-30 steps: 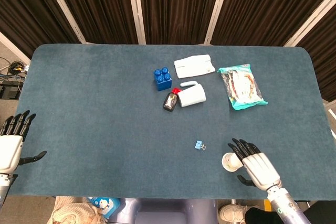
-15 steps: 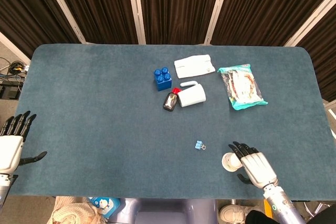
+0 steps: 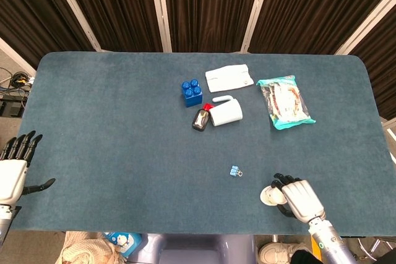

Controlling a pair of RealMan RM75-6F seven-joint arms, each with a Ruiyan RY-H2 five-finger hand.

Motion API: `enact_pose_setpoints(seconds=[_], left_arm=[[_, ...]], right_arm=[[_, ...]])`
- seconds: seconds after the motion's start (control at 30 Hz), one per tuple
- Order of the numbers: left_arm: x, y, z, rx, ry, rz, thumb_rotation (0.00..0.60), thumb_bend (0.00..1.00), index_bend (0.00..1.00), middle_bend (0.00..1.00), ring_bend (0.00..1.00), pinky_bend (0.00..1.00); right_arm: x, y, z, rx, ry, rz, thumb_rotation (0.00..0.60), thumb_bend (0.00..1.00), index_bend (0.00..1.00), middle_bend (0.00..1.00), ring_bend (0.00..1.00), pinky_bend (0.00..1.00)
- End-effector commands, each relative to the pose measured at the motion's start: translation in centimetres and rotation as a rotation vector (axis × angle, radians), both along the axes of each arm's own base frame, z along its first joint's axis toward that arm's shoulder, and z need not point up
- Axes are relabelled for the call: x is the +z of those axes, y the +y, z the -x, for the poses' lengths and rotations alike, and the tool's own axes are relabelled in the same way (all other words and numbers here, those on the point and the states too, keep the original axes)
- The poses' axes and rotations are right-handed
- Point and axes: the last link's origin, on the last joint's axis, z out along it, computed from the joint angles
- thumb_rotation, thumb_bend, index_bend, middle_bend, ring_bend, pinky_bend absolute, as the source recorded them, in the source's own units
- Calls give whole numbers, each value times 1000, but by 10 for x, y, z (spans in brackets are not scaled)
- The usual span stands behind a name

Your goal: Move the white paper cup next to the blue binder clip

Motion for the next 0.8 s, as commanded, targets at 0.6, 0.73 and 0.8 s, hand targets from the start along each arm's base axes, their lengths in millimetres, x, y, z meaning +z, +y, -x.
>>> enact_pose_setpoints(seconds=[0.6, 0.73, 0.8], left_arm=[[-2, 0, -1, -3, 1, 3, 600, 0, 0, 0, 0, 0], [-2, 1, 0, 1, -3, 4, 600, 0, 0, 0, 0, 0], [-2, 2, 0, 4, -6, 6, 600, 0, 0, 0, 0, 0]], right_arm=[[16, -37, -44, 71, -105, 117, 600, 351, 406, 269, 354, 517], [10, -47, -55, 70, -129, 116, 600, 352, 406, 269, 354, 517], [5, -50, -58, 70, -129, 113, 600, 352, 406, 269, 354, 517]])
